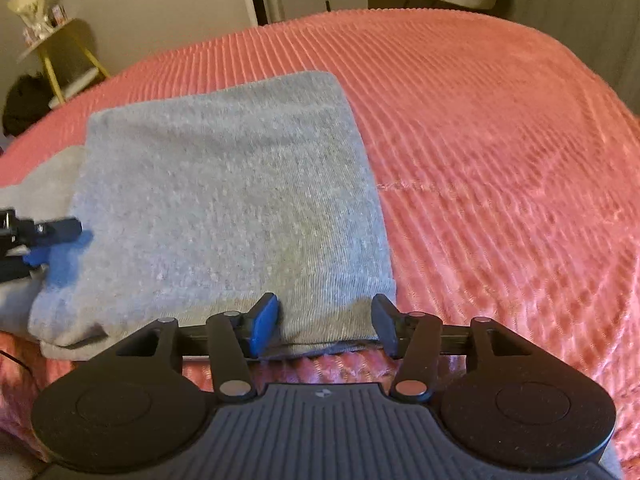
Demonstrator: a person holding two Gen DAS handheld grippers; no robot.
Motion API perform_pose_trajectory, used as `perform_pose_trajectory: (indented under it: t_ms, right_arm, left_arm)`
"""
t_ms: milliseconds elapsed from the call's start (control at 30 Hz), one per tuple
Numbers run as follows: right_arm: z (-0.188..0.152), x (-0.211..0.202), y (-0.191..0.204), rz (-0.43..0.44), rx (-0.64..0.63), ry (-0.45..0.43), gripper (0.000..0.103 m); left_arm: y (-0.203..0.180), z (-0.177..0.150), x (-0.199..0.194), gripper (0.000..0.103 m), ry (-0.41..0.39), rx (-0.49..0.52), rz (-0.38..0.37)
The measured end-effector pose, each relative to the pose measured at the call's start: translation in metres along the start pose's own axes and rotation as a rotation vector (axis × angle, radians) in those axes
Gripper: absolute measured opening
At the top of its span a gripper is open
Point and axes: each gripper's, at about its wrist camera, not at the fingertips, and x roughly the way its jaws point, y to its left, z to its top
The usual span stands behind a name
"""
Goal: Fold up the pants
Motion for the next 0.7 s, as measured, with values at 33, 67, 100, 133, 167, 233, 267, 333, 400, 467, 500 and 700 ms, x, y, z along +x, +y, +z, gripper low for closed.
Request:
perform_pose_trajectory:
  t_ms: [33,67,100,133,167,233,267,333,400,467,500,700]
  right_arm:
    - [0.0,0.0,-0.003,0.012,0.015,-0.005,0.054]
    - [0.001,0.001,-0.004,0.025,0.025,-0.005,0.058]
    - [0.002,0.002,-0.002,0.034,0.028,-0.004,0.061]
    - [0.002,0.003,-0.001,0.04,0.025,-0.01,0.061]
    - [0.003,0.004,0.001,0.045,0.018,-0.018,0.063]
    - [0.002,0.002,0.006,0.053,0.008,-0.036,0.063]
    - [0.001,0.0,0.006,0.059,0.01,-0.051,0.063]
    - [0.002,-0.006,0.005,0.083,0.021,-0.078,0.063]
    - [0.003,-0.01,0.004,0.083,0.027,-0.097,0.058]
    - [0.003,-0.014,0.006,0.064,0.028,-0.115,0.047]
    - [0.003,-0.014,0.007,0.071,0.028,-0.119,0.04]
    - [0.0,-0.005,0.019,0.134,-0.009,-0.081,0.03]
  left_arm:
    - [0.001,-0.002,0.003,0.059,0.001,-0.02,-0.02]
    - [0.001,-0.002,0.006,0.059,-0.003,-0.028,-0.033]
    - [0.001,0.0,0.011,0.058,-0.01,-0.045,-0.056]
    - [0.008,0.001,0.014,0.058,-0.016,-0.067,-0.082]
    - [0.009,0.002,0.019,0.058,-0.016,-0.097,-0.117]
    - [0.013,0.003,0.026,0.045,-0.015,-0.106,-0.138]
    - [0.011,0.003,0.03,0.04,-0.009,-0.087,-0.135]
    - [0.008,0.003,0.037,0.019,-0.008,-0.061,-0.111]
    - [0.01,0.003,0.035,0.017,-0.025,-0.07,-0.127]
    - [0.014,-0.003,0.019,0.016,-0.068,-0.041,-0.13]
    - [0.011,-0.001,0.015,0.016,-0.096,-0.024,-0.129]
    - [0.004,0.0,-0.021,0.016,-0.203,0.004,-0.092]
